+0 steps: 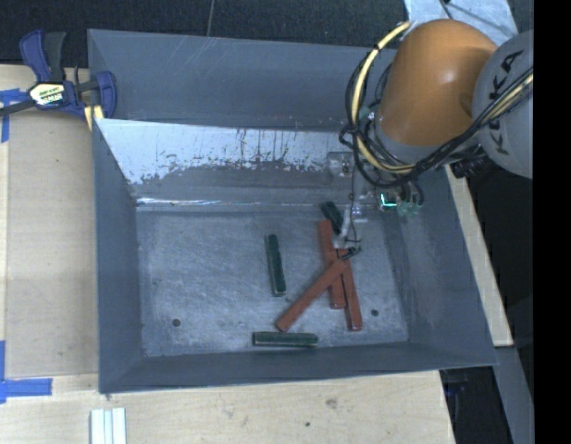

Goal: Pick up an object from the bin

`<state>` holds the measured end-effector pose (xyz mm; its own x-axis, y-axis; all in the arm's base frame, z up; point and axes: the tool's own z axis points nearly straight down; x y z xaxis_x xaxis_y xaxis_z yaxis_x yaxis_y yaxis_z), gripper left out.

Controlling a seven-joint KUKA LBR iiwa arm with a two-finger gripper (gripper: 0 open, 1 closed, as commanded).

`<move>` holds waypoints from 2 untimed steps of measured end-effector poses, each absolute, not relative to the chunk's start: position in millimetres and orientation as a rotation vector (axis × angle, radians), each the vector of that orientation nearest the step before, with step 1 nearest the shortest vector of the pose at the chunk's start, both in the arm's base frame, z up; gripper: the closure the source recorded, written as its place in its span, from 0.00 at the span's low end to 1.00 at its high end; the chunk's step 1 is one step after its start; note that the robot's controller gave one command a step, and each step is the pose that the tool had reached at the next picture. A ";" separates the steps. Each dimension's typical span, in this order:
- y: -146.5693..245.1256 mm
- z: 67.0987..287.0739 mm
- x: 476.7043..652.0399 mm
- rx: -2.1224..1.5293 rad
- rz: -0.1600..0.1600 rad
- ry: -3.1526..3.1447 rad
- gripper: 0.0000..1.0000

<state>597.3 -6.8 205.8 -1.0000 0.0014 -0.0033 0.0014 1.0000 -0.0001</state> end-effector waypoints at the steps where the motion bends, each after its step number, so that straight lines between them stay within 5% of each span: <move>1: -6.8 206.1 597.5 0.002 0.000 3.138 0.00; 2: 6.3 152.6 599.7 -0.220 -0.001 3.128 0.00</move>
Offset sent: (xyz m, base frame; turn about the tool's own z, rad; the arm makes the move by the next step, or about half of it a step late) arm 0.0035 0.0345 -0.1358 -0.3511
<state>599.7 6.3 152.6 -0.9901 -0.1402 -0.0057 -0.1402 0.9901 -0.0009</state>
